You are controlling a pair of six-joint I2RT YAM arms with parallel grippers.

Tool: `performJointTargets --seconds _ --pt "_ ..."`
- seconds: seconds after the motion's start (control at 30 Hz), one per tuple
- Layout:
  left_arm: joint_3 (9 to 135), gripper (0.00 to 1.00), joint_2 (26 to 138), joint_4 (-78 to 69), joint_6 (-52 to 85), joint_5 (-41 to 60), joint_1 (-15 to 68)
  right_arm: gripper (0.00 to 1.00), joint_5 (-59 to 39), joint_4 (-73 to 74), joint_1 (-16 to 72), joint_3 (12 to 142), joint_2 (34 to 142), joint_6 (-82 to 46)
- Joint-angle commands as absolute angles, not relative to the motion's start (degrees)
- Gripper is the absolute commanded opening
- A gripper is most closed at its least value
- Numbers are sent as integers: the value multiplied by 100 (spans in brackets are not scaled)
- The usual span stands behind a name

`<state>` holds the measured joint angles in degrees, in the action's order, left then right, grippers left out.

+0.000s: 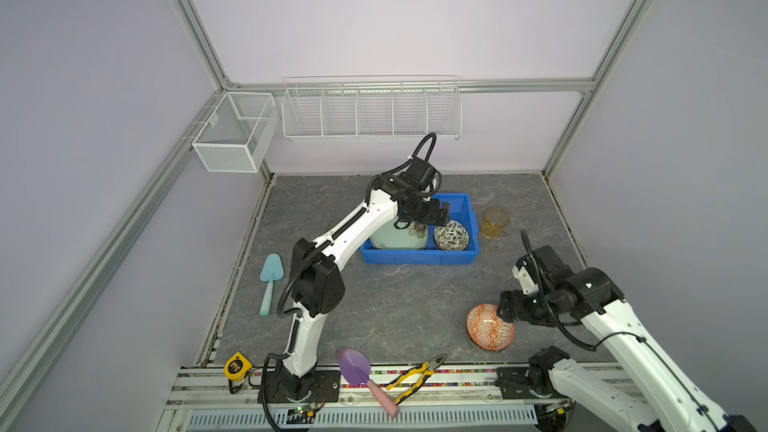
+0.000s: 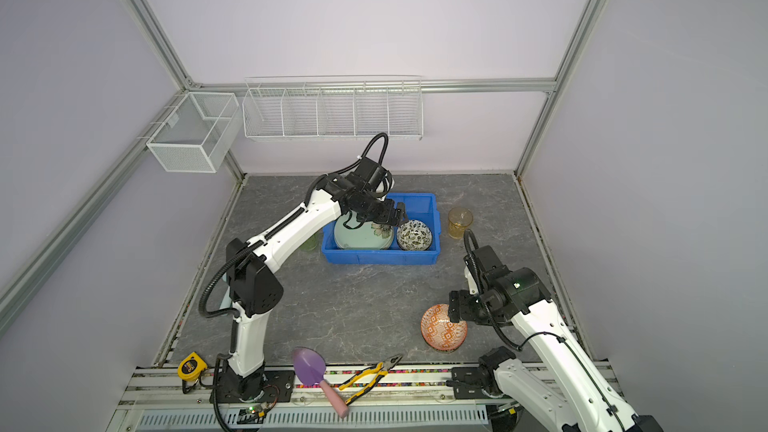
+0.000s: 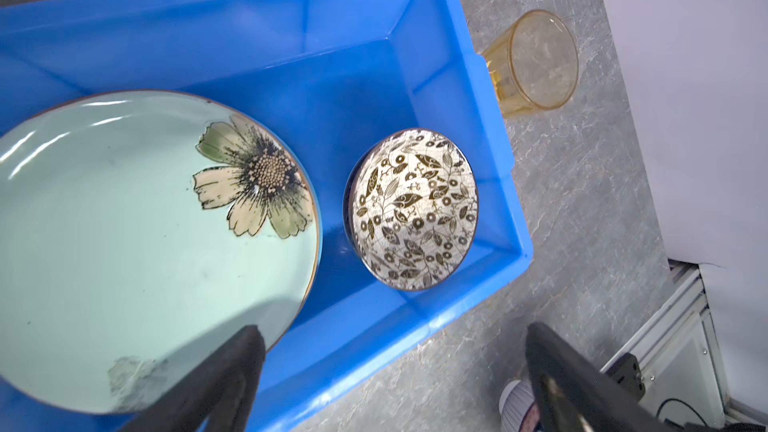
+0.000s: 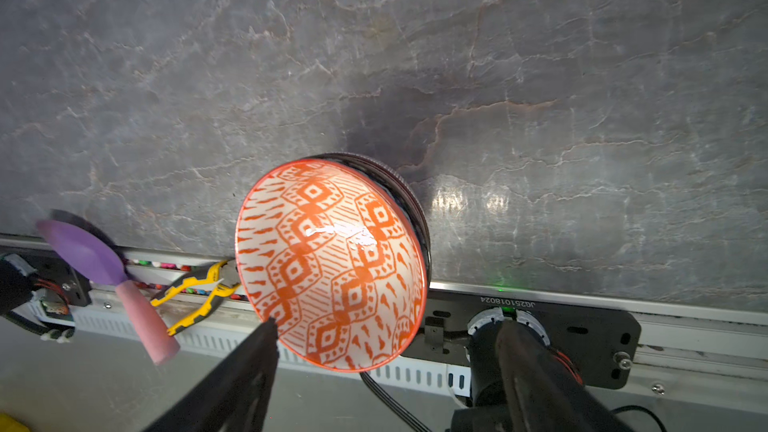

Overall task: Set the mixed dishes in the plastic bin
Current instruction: 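Open the left gripper and raise it while the right gripper returns to the stack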

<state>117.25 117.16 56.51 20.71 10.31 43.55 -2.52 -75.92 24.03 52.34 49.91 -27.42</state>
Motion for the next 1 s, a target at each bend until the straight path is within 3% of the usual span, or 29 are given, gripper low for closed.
performJointTargets --seconds 0.0,0.37,0.97 --pt "11323 98 11521 5571 2005 906 4359 75 -344 -7701 2381 5072 4992 -2821" --pt "10744 98 11183 5298 2312 1177 4355 52 -505 -7404 2406 4624 5159 -2848" --pt "10687 98 11216 5238 2334 1326 4355 37 -424 -7200 2494 4423 5341 -2935"
